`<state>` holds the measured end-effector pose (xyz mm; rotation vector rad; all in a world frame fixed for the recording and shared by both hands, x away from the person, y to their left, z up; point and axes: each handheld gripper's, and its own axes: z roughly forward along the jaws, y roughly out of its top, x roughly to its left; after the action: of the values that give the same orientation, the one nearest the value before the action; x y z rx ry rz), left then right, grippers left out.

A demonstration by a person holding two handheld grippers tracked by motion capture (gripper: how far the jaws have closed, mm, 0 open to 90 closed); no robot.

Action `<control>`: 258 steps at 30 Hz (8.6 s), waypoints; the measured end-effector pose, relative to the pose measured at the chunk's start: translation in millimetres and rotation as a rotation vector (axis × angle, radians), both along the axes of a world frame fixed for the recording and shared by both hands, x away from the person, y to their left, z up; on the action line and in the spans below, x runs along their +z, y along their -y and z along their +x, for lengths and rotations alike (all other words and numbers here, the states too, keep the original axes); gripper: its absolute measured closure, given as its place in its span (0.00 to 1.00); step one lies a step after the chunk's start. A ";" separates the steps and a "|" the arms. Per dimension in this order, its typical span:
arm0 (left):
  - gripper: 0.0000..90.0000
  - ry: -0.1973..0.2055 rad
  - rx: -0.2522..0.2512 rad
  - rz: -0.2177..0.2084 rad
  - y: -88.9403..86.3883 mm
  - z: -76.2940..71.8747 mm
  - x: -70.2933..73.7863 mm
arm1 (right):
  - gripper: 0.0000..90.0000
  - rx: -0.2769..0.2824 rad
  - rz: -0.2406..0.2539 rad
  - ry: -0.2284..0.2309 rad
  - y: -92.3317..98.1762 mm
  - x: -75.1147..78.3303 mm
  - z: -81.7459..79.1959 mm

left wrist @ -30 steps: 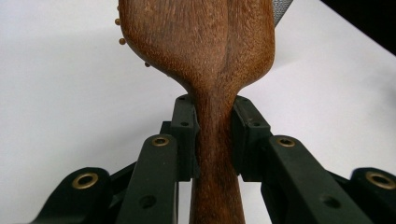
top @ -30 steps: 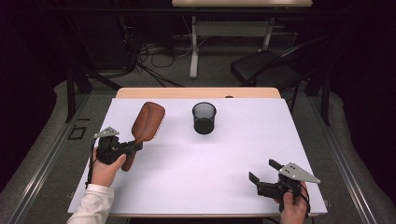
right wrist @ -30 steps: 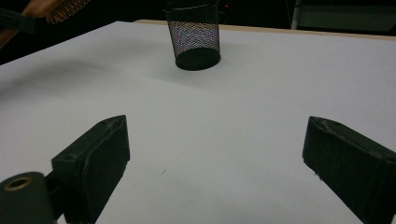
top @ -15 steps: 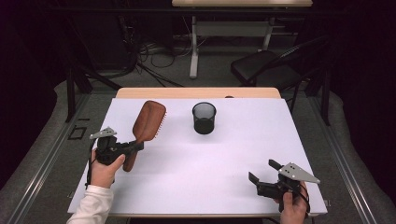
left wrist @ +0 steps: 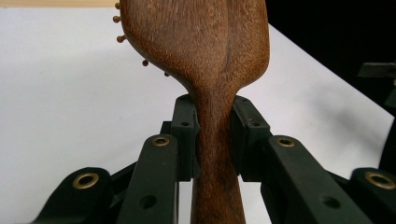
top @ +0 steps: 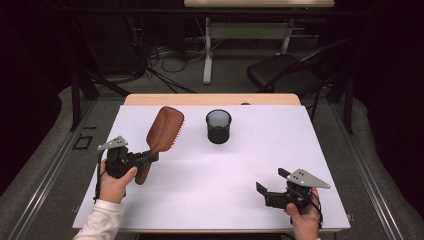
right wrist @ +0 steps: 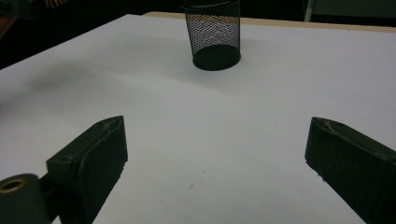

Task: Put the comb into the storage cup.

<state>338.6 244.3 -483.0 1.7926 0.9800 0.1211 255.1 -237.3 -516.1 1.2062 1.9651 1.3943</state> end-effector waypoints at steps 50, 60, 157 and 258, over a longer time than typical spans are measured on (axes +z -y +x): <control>0.82 0.072 -0.247 -0.026 116.4 -4.8 15.3 | 0.10 0.114 0.323 -0.248 -54.4 83.8 80.3; 0.82 0.080 -0.265 -0.026 117.8 -8.4 13.3 | 0.10 0.121 0.402 -0.286 -57.3 82.7 87.1; 0.82 0.034 -0.419 -0.020 146.5 -20.0 -7.5 | 0.48 0.235 0.585 -0.398 -35.9 57.0 93.1; 0.69 0.036 -0.351 0.011 145.6 -17.2 -17.2 | 0.58 0.197 0.648 -0.588 -35.0 57.3 103.2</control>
<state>321.4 98.7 -500.3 1.9375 0.6273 -0.0606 358.4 -202.3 -458.7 1.9285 2.1044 2.0571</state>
